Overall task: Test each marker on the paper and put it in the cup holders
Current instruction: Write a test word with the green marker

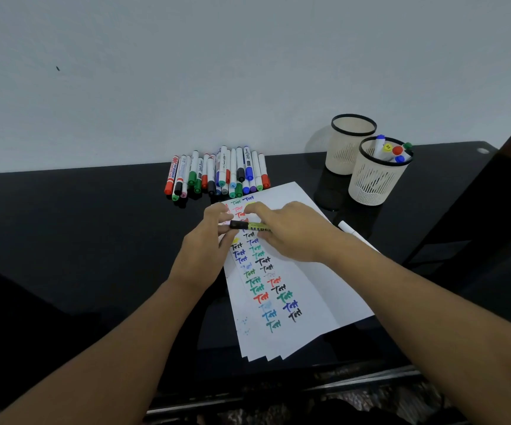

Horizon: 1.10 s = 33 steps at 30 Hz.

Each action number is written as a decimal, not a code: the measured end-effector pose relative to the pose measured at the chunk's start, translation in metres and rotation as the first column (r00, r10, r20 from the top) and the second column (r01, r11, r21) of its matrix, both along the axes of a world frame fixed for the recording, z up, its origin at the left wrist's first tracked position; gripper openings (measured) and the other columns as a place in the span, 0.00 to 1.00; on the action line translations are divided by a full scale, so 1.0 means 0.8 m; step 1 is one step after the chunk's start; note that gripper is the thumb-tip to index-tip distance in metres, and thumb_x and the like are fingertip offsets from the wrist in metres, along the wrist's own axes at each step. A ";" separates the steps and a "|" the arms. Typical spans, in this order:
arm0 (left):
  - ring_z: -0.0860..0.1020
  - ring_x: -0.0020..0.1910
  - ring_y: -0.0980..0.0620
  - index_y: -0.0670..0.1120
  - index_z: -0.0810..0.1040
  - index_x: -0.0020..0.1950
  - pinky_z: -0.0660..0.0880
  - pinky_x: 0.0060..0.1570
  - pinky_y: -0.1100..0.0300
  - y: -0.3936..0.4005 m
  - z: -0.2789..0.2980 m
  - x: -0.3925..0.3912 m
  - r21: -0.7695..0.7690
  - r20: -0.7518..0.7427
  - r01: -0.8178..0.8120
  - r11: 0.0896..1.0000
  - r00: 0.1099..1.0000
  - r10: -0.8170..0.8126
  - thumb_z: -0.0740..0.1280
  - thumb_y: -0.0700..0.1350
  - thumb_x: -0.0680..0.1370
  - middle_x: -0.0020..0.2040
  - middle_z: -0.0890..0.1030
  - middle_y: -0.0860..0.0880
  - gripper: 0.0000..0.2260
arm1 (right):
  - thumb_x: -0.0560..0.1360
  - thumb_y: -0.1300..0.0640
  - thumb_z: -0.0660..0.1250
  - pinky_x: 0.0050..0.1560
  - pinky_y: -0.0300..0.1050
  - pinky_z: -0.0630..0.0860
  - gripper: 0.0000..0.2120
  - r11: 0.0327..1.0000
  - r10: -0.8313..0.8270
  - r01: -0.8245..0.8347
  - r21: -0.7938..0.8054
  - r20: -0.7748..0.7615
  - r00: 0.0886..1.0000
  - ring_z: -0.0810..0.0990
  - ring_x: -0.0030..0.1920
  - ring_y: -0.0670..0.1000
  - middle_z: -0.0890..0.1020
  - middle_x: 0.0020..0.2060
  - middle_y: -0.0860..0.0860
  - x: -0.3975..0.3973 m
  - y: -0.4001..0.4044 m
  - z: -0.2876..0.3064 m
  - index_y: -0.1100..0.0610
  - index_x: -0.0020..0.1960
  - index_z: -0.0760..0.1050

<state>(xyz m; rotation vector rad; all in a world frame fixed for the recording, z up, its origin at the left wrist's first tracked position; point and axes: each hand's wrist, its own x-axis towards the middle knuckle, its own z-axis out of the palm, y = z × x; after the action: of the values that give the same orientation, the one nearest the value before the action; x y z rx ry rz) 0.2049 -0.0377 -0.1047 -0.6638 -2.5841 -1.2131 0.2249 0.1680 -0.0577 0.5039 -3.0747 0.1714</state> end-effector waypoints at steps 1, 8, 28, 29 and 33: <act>0.81 0.59 0.53 0.51 0.63 0.69 0.78 0.56 0.59 0.000 -0.001 0.000 0.003 -0.004 -0.002 1.000 1.000 0.002 0.69 0.43 0.81 0.64 0.79 0.50 0.21 | 0.86 0.48 0.57 0.39 0.48 0.70 0.21 1.000 0.001 -0.001 -0.024 0.032 0.999 0.73 0.36 0.48 0.78 0.39 0.45 0.000 -0.003 0.000 0.44 0.77 0.57; 0.77 0.66 0.55 0.56 0.59 0.73 0.75 0.61 0.59 -0.001 -0.003 -0.004 0.032 -0.015 -0.017 0.999 1.000 0.018 0.70 0.45 0.80 0.68 0.78 0.50 0.27 | 0.87 0.50 0.53 0.49 0.57 0.80 0.23 0.988 0.022 -0.010 -0.156 0.076 0.997 0.80 0.47 0.53 0.80 0.63 0.52 0.003 -0.007 -0.011 0.37 0.78 0.49; 0.71 0.67 0.51 0.50 0.82 0.64 0.71 0.67 0.47 -0.002 -0.021 -0.028 -0.302 -0.078 -0.081 0.950 0.995 0.060 0.70 0.68 0.73 0.66 0.79 0.52 0.28 | 0.83 0.53 0.56 0.37 0.55 0.77 0.23 0.882 -0.208 0.217 -0.419 0.068 0.976 0.77 0.33 0.52 0.77 0.33 0.52 0.019 0.011 -0.014 0.39 0.76 0.56; 0.70 0.68 0.52 0.51 0.82 0.65 0.70 0.67 0.47 -0.002 -0.021 -0.028 -0.306 -0.069 -0.081 0.948 0.996 0.063 0.70 0.68 0.72 0.66 0.79 0.53 0.29 | 0.84 0.53 0.55 0.37 0.55 0.77 0.24 0.887 -0.219 0.227 -0.403 0.065 0.973 0.78 0.34 0.52 0.77 0.34 0.52 0.019 0.013 -0.012 0.38 0.77 0.55; 0.70 0.69 0.52 0.51 0.81 0.66 0.69 0.69 0.46 -0.002 -0.017 -0.025 -0.316 -0.036 -0.069 0.946 0.998 0.060 0.68 0.73 0.69 0.68 0.78 0.53 0.34 | 0.86 0.55 0.55 0.34 0.53 0.76 0.30 0.894 -0.288 0.279 -0.352 0.028 0.957 0.78 0.33 0.53 0.79 0.35 0.51 0.029 0.033 -0.004 0.40 0.82 0.44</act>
<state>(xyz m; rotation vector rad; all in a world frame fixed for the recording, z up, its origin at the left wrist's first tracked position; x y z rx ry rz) 0.1846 -0.0392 -0.1187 -0.6404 -2.7824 -0.7679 0.2483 0.1942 -0.0608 0.0379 -2.9436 0.6846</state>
